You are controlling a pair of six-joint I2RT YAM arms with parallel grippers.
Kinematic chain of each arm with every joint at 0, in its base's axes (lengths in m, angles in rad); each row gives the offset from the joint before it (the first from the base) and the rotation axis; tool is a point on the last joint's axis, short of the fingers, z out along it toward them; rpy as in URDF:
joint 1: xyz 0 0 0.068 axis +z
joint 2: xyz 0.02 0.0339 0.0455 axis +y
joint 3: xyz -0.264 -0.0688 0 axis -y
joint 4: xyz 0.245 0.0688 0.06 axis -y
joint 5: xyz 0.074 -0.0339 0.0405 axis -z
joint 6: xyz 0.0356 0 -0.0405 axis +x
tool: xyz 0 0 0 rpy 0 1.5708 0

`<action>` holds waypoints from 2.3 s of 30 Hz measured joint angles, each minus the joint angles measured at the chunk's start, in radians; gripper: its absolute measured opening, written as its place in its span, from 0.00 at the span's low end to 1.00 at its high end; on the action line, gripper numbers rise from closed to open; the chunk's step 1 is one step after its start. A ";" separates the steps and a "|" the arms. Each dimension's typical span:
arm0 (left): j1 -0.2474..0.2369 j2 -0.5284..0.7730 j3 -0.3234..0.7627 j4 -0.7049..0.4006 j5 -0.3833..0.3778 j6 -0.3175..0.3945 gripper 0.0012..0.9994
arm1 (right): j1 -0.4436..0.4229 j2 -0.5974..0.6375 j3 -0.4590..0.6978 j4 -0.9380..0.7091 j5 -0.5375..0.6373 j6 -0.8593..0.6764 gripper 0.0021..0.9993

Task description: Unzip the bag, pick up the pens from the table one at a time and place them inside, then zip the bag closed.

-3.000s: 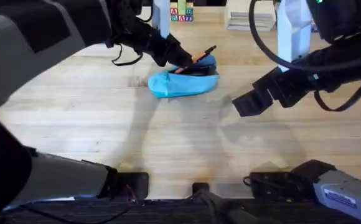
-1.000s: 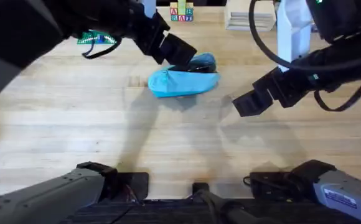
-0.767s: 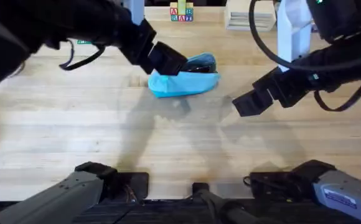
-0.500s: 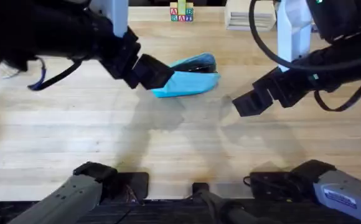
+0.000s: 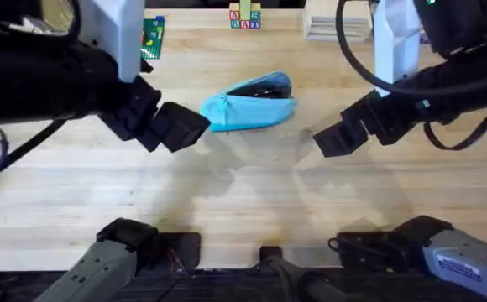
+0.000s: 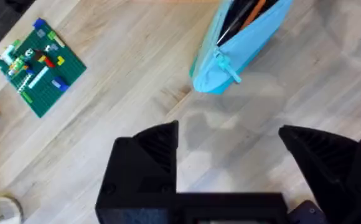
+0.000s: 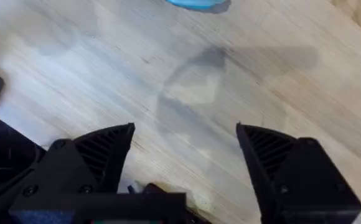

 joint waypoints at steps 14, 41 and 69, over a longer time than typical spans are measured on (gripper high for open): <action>0.084 -0.046 0.000 -0.068 -0.035 0.003 0.99 | 0.000 0.000 0.000 0.003 0.000 0.022 1.00; 0.084 -0.045 0.000 -0.119 -0.048 0.067 0.99 | 0.000 0.000 0.000 0.015 0.000 0.138 1.00; 0.599 0.193 0.000 -0.110 0.343 0.471 0.99 | 0.002 0.000 0.000 0.034 0.029 0.246 1.00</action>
